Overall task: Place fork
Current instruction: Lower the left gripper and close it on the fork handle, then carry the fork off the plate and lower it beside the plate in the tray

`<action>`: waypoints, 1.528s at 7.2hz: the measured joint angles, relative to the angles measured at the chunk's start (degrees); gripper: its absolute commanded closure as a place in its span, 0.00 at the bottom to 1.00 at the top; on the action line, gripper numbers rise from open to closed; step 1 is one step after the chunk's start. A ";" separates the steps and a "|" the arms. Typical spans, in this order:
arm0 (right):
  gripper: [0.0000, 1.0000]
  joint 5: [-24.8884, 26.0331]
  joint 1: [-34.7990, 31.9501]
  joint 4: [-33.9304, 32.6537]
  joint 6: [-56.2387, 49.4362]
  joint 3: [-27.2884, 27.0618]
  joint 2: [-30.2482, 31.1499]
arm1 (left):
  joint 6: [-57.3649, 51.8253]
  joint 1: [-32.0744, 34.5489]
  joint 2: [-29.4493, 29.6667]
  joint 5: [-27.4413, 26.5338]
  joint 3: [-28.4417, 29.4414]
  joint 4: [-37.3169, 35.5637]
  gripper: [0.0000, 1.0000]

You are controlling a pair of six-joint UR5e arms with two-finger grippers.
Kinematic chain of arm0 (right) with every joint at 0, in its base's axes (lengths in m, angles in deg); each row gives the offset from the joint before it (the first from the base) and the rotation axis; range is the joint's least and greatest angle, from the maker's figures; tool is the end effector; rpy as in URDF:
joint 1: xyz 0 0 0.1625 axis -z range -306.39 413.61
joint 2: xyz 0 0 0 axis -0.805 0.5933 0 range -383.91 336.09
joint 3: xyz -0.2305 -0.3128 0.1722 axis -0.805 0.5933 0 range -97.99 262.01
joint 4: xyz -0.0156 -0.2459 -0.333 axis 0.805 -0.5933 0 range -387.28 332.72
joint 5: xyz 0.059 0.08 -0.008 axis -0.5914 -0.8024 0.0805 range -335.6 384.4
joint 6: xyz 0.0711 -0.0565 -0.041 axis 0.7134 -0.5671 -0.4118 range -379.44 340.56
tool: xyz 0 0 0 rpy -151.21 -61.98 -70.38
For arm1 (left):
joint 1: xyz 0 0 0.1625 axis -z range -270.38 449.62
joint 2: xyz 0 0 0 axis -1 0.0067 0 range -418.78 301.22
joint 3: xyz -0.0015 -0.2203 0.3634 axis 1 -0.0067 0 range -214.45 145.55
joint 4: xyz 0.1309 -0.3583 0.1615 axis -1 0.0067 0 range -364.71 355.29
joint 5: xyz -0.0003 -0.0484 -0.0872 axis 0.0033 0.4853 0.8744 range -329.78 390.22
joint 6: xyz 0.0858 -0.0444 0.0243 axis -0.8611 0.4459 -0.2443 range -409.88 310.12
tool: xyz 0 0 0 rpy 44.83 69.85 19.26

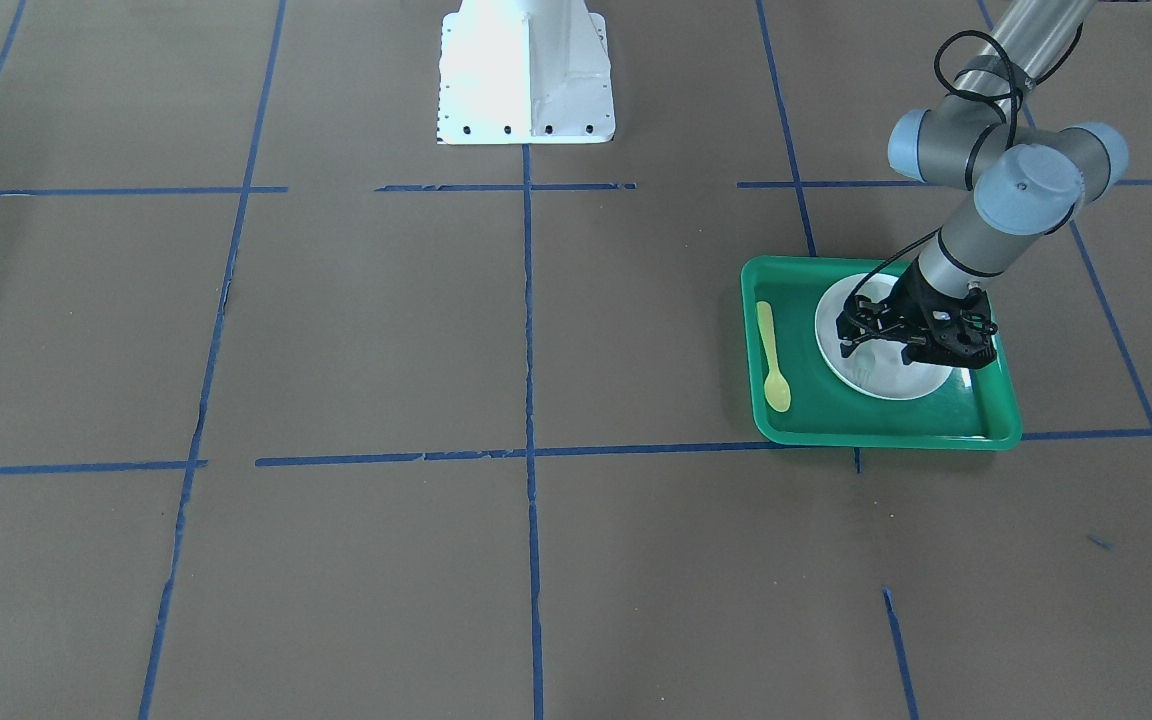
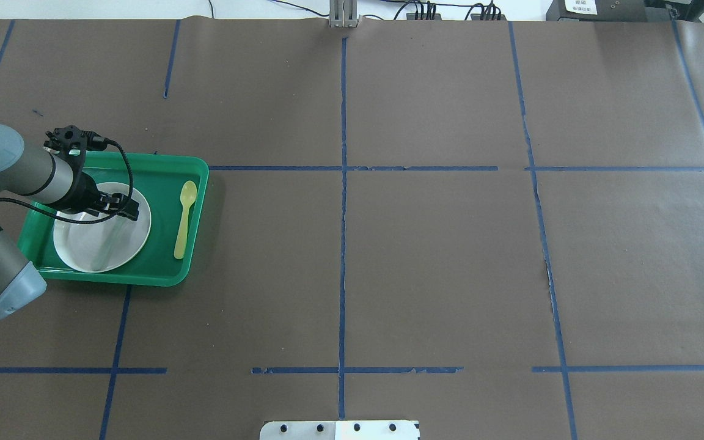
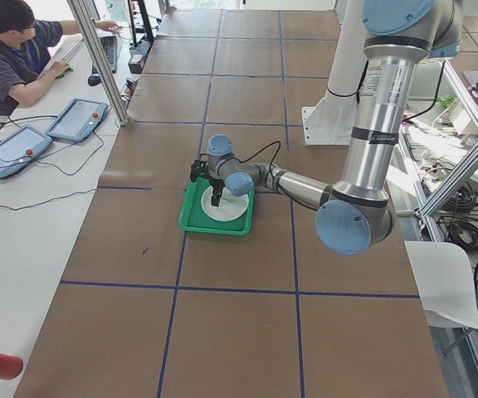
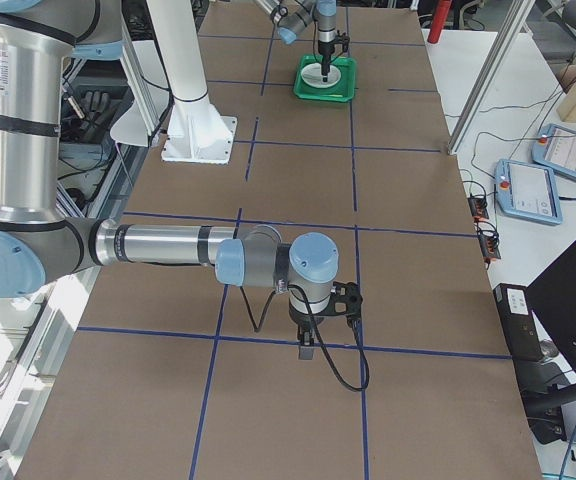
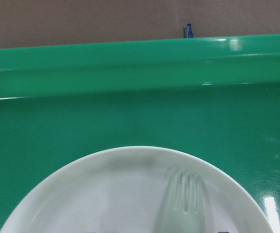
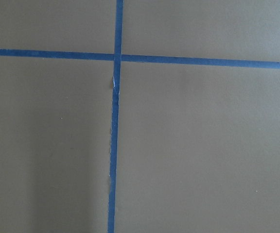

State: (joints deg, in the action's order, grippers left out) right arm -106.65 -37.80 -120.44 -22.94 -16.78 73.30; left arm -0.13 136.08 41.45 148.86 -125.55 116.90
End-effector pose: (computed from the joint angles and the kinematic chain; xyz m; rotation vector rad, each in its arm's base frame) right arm 0.0787 -0.4346 0.6511 0.0045 -0.7169 -0.0250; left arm 0.3462 -0.4885 0.4998 0.1572 0.8588 0.0859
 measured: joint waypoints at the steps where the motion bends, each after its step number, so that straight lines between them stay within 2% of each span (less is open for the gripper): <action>1: 0.00 0.00 0.00 0.00 0.02 0.00 0.00 | 0.44 -0.26 0.22 0.01 -0.05 0.02 0.24; 3: 0.00 0.00 0.00 0.00 -0.01 0.00 0.00 | 0.85 -0.60 0.31 0.04 -0.01 0.06 0.39; 5: 0.00 0.00 0.00 0.00 0.04 0.00 0.00 | 0.69 -0.65 0.31 0.02 0.11 0.07 0.65; 7: 0.00 0.00 0.00 0.00 0.05 0.00 0.00 | 0.51 -0.66 0.25 0.11 -0.13 0.12 0.82; 9: 0.00 0.00 0.00 0.00 0.05 0.00 0.00 | 0.63 -0.56 0.24 0.43 -0.95 0.07 0.93; 11: 0.00 0.00 0.00 0.00 0.03 0.00 0.00 | 0.63 -0.36 -0.10 0.73 -2.76 -0.17 0.98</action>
State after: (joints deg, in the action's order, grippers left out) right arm -106.65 -37.80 -120.44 -22.91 -16.78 73.30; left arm 0.49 135.71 41.34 149.60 -128.31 116.72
